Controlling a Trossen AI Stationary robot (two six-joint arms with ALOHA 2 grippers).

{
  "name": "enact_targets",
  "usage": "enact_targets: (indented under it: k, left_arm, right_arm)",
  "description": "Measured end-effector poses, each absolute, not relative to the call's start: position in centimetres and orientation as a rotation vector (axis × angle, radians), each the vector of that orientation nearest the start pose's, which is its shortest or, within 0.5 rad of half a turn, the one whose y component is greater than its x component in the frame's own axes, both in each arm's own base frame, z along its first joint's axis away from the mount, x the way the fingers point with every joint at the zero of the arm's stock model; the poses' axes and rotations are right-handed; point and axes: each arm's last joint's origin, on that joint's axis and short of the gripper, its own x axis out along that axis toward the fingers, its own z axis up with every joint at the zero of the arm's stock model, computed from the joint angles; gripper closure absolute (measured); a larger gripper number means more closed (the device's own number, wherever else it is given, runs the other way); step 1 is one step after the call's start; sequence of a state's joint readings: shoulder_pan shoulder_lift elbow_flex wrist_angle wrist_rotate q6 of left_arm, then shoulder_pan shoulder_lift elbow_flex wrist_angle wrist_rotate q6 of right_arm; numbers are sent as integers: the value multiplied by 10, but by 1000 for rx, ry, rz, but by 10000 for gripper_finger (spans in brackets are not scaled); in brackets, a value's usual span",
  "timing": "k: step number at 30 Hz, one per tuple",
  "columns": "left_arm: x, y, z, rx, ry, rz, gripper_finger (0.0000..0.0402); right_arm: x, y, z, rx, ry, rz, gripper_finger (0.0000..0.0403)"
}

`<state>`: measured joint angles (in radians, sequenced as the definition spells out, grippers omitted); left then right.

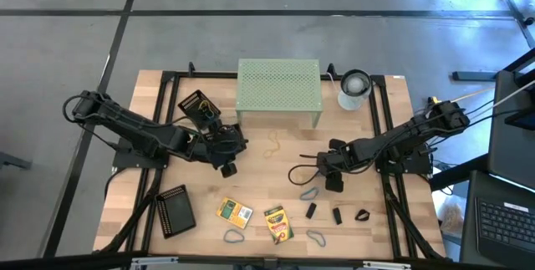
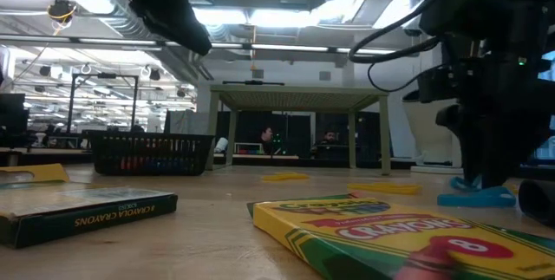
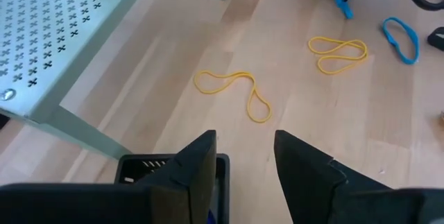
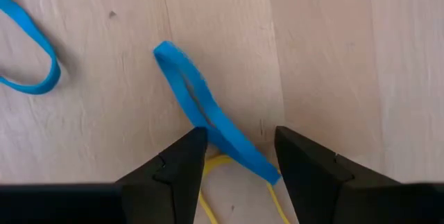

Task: Pick & Place Office Desk Supplies
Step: Put the blue rubber band into the top black bin

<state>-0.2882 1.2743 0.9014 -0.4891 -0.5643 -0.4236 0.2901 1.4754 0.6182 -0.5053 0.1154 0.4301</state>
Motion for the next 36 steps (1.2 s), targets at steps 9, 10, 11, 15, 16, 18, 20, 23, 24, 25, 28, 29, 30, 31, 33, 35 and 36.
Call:
enact_targets:
  k: [9,10,11,15,16,18,20,23,24,25,28,29,30,31,33,35,36]
  left_arm:
    - [247,-56,253,-29,700,442,261]
    - [247,-56,253,-32,700,441,261]
    - [247,-56,253,-37,700,442,261]
    - [247,-56,253,-38,700,443,260]
    - [247,-56,253,-38,700,443,261]
    - [247,-56,253,-38,700,443,260]
    - [247,-56,253,-38,700,443,261]
    - [247,-56,253,-23,695,455,260]
    - [247,-56,253,-18,692,463,260]
    - [247,-56,253,-14,689,471,261]
    - [249,-56,252,-9,681,472,260]
    - [250,-56,252,-7,674,466,260]
    - [252,-57,252,0,672,457,260]
    - [253,-57,251,14,676,445,260]
    - [256,-60,251,31,666,412,260]
    - [260,-62,250,50,658,381,260]
    - [262,-63,249,64,659,366,260]
  right_arm:
    - [213,60,125,95,1328,-141,256]
    - [213,60,125,97,1327,-139,266]
    - [213,60,125,99,1325,-140,277]
    - [214,61,125,102,1321,-133,328]
    - [214,61,125,102,1320,-132,341]
    - [214,61,125,102,1317,-130,369]
    - [214,61,125,98,1315,-128,391]
    - [215,61,125,84,1310,-121,394]
    - [215,61,125,81,1307,-119,393]
    - [216,61,126,77,1303,-115,393]
    - [222,62,130,44,1276,-110,395]
    - [227,63,133,25,1248,-120,395]
    - [230,62,137,8,1225,-136,396]
    - [235,62,142,-11,1196,-160,396]
    - [243,63,152,-42,1134,-206,396]
    - [250,64,162,-73,1086,-239,397]
    - [255,65,168,-84,1059,-251,397]
